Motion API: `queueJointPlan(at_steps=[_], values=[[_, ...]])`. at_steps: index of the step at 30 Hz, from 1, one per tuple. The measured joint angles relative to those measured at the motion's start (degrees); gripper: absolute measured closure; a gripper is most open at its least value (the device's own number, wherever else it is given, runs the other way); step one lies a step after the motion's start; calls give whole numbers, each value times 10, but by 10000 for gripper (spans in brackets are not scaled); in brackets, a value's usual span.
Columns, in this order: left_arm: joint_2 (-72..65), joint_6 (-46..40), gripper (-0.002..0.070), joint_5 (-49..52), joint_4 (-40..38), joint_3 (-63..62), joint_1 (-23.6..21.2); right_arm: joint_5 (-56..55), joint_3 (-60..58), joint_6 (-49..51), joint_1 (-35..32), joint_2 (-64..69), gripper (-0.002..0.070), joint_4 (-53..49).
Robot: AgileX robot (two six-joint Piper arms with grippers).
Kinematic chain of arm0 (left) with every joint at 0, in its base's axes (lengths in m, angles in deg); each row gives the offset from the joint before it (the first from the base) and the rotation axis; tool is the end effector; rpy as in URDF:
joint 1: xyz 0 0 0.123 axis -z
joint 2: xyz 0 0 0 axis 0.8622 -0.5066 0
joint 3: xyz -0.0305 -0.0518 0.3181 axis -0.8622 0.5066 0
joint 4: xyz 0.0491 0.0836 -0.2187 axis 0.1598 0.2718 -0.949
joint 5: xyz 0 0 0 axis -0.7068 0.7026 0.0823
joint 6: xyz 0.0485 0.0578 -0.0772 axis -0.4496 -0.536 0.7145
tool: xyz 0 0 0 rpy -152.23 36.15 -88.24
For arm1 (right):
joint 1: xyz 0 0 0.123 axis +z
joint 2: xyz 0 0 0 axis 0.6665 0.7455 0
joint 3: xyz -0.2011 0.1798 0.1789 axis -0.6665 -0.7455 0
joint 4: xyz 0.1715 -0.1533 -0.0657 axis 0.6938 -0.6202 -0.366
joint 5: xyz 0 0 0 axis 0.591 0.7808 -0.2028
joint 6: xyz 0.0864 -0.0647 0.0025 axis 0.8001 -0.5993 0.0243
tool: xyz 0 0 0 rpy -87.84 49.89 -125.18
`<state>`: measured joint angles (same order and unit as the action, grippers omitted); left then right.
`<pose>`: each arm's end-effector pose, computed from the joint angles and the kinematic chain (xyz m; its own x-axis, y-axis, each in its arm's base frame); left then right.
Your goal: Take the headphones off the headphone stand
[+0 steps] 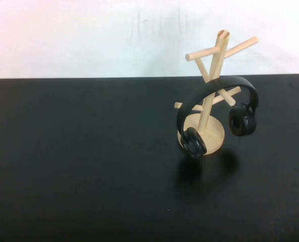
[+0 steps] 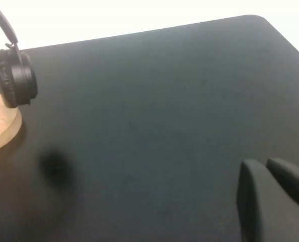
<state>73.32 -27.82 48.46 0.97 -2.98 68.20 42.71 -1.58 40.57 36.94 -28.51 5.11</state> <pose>0.0179 0.0087 0.1684 -0.2785 0.1040 -0.9548 0.0680 0.9938 0.0884 0.0167 -0.0060 0.1713 -0.2242 0.1086 -0.9685 0.1468 0.9862 0.0766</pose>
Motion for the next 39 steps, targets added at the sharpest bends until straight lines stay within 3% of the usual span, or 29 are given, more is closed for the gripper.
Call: queueJointPlan(at_steps=[32,39], values=[[0,0,673,0,0,0,0,-11,0,-1,0,0,682,-6],[0,0,673,0,0,0,0,-110,0,-1,0,0,682,-5]])
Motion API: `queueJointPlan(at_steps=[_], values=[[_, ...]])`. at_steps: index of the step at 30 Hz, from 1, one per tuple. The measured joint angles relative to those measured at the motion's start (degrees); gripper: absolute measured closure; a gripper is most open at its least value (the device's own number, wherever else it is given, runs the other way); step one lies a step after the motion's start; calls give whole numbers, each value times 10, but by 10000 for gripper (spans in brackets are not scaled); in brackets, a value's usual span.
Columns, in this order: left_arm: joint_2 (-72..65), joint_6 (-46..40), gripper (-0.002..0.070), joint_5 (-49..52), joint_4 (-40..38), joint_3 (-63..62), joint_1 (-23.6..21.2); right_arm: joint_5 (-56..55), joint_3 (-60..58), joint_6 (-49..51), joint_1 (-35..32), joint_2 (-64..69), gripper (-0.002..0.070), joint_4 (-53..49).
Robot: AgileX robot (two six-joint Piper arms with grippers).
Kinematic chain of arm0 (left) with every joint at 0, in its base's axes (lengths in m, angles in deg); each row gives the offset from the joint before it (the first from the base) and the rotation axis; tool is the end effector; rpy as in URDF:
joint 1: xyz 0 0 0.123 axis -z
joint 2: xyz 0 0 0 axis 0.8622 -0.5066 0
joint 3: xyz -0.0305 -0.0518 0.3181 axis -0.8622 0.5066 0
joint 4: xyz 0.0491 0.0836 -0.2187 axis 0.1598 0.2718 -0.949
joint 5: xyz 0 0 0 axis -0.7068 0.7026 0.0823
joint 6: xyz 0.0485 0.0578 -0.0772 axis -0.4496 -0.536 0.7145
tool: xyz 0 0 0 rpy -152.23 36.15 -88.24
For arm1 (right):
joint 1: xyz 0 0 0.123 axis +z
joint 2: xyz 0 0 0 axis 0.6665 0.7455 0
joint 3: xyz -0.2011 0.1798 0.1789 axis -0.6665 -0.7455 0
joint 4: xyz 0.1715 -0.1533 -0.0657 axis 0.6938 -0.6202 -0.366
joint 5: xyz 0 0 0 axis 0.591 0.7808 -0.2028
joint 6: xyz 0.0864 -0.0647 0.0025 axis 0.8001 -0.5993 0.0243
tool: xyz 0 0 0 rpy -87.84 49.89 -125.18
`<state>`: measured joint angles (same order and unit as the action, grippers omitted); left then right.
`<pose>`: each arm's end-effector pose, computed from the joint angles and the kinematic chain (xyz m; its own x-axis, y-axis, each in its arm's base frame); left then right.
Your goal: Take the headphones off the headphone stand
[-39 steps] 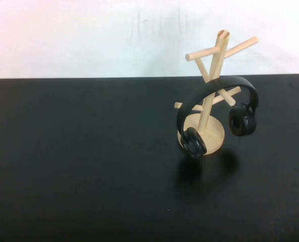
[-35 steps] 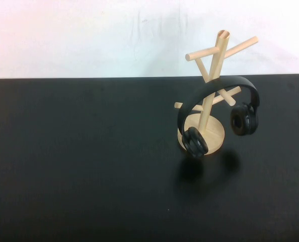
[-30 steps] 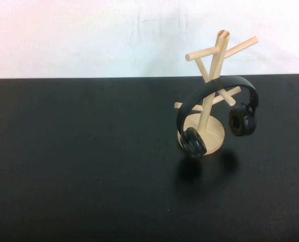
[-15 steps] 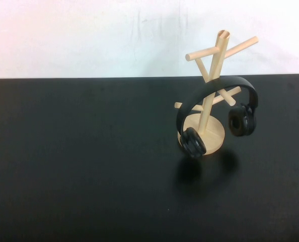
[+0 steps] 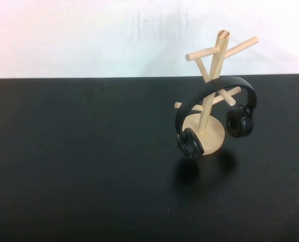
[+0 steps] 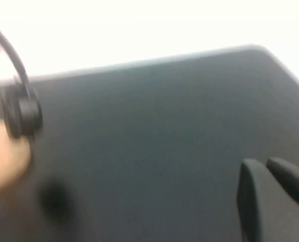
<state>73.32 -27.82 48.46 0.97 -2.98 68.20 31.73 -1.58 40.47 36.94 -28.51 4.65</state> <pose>0.0179 0.0087 0.1684 -0.2785 0.1040 -0.9548 0.0680 0.9938 0.0884 0.0200 -0.0038 0.1916 -0.0412 0.0775 -0.9961 0.1079 0.9915 0.0727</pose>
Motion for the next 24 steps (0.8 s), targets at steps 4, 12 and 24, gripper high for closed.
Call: queueJointPlan(at_steps=[4,12,24], values=[[0,0,673,0,0,0,0,-156,0,1,0,0,682,0],[0,0,673,0,0,0,0,-233,0,1,0,0,682,0],[0,0,673,0,0,0,0,-539,115,107,0,1,682,29]])
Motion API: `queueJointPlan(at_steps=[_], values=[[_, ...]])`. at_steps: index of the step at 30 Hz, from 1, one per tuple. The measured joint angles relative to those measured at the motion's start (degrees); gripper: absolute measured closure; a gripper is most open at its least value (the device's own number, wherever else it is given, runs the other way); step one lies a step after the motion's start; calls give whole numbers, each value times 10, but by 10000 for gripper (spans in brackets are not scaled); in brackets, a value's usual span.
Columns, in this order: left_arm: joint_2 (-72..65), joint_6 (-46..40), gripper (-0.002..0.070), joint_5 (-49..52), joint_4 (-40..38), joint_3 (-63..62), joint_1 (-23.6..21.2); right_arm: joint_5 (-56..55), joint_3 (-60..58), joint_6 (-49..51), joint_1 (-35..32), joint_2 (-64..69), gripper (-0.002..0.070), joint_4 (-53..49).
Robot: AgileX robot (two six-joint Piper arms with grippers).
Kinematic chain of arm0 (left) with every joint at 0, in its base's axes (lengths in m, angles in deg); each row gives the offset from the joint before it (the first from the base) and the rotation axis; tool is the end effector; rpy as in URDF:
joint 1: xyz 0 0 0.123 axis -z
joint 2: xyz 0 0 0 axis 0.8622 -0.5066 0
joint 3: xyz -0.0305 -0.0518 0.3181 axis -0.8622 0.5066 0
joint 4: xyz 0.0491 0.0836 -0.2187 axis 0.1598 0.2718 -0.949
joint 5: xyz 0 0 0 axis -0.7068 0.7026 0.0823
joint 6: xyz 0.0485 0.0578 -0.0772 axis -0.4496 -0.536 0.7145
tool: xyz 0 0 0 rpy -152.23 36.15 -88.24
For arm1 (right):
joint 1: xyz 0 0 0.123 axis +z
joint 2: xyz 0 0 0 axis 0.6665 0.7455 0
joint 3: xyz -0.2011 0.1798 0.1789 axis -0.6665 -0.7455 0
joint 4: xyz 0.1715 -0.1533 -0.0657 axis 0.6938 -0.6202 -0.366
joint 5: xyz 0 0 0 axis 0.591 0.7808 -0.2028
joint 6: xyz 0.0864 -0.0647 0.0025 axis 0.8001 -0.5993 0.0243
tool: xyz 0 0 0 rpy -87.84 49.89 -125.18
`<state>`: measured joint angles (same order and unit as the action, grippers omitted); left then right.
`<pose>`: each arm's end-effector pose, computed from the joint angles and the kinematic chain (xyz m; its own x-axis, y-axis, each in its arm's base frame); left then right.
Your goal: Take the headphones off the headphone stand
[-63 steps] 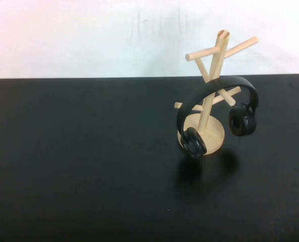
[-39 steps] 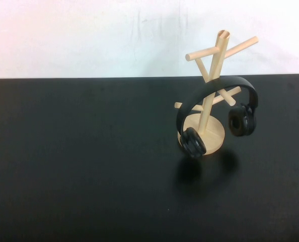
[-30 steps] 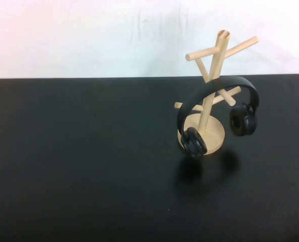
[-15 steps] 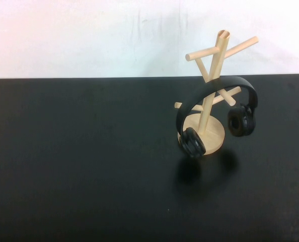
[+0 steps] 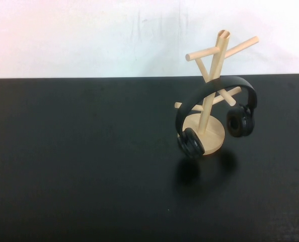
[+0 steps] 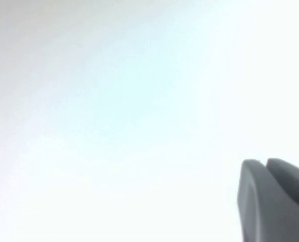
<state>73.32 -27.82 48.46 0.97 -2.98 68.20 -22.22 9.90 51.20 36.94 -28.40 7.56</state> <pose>0.0179 0.0087 0.1684 -0.2785 0.1040 -0.9548 0.0680 0.9938 0.0884 -0.0502 0.0111 0.3384 0.8511 0.2586 -0.4569 -0.2391 0.9657 0.1011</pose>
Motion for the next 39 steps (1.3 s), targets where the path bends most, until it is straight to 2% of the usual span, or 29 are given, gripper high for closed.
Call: queueJointPlan(at_steps=[4,9,12,17,22,25,29,33,36,39], values=[[0,0,673,0,0,0,0,239,175,34,0,33,682,-3],[0,0,673,0,0,0,0,505,347,28,0,154,682,-23],[0,0,673,0,0,0,0,588,388,-16,0,234,682,-31],[0,0,673,0,0,0,0,601,391,-123,0,347,682,-66],[0,0,673,0,0,0,0,607,391,-130,7,445,682,7],[0,0,673,0,0,0,0,616,391,-161,40,507,682,11],[0,0,673,0,0,0,0,616,391,-296,106,589,682,0],[0,0,673,0,0,0,0,589,391,-335,169,664,680,-31],[0,0,673,0,0,0,0,543,391,-339,203,716,623,-70],[0,0,673,0,0,0,0,481,391,-339,218,756,489,-123]])
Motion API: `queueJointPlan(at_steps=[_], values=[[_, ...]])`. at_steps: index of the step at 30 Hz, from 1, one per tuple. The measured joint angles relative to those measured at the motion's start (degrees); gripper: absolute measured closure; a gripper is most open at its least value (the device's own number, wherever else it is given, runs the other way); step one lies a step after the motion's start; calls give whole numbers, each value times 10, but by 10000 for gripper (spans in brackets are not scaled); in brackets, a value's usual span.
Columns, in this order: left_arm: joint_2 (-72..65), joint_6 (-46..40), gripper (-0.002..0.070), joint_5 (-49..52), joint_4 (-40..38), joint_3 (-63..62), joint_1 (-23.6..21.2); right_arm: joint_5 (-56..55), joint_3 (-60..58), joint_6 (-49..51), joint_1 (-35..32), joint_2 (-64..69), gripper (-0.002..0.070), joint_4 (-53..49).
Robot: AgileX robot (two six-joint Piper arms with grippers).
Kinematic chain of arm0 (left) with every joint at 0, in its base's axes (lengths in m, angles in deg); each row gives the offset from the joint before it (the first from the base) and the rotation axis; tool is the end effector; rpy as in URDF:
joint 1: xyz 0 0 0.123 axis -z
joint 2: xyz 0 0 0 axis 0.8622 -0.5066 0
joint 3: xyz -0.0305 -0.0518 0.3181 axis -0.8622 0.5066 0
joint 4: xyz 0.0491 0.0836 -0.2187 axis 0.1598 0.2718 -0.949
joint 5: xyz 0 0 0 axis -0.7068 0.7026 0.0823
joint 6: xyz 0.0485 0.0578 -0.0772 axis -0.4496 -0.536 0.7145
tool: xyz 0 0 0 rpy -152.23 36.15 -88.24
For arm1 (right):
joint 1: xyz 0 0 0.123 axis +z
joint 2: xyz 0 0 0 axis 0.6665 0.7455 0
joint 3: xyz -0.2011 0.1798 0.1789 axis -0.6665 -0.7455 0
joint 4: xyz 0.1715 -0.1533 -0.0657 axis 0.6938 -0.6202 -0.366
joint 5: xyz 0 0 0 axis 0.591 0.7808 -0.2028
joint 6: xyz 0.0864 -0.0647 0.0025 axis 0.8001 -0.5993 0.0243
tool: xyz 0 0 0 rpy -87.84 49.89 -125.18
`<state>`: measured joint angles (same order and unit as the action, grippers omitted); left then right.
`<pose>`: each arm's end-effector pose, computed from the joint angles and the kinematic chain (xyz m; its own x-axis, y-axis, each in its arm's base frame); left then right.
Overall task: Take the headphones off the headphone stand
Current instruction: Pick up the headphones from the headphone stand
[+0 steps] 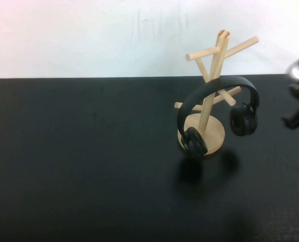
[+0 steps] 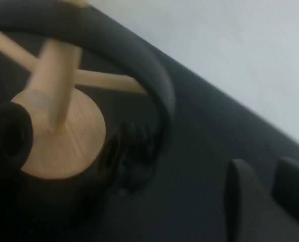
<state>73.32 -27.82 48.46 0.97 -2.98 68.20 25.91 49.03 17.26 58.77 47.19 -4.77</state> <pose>0.0179 0.0087 0.1684 -0.2785 0.1040 -0.9548 0.0680 0.9938 0.0884 0.2682 0.0804 0.3435 -0.1821 -0.5539 -0.8124 -0.4175 0.7916 -0.4461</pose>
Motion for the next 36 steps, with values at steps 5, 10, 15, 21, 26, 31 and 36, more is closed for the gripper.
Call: queueJointPlan(at_steps=[5,10,15,21,26,31,36], values=[[0,0,673,0,0,0,0,-70,0,-26,2,51,311,-94],[0,0,673,0,0,0,0,-102,0,-29,2,90,304,-141],[0,0,673,0,0,0,0,-155,0,-29,2,110,304,-148],[0,0,673,0,0,0,0,-232,3,-38,2,139,304,-145],[0,0,673,0,0,0,0,-236,3,-73,2,170,304,-93],[0,0,673,0,0,0,0,-299,3,-141,2,190,304,29],[0,0,673,0,0,0,0,-371,3,-176,2,209,304,127]])
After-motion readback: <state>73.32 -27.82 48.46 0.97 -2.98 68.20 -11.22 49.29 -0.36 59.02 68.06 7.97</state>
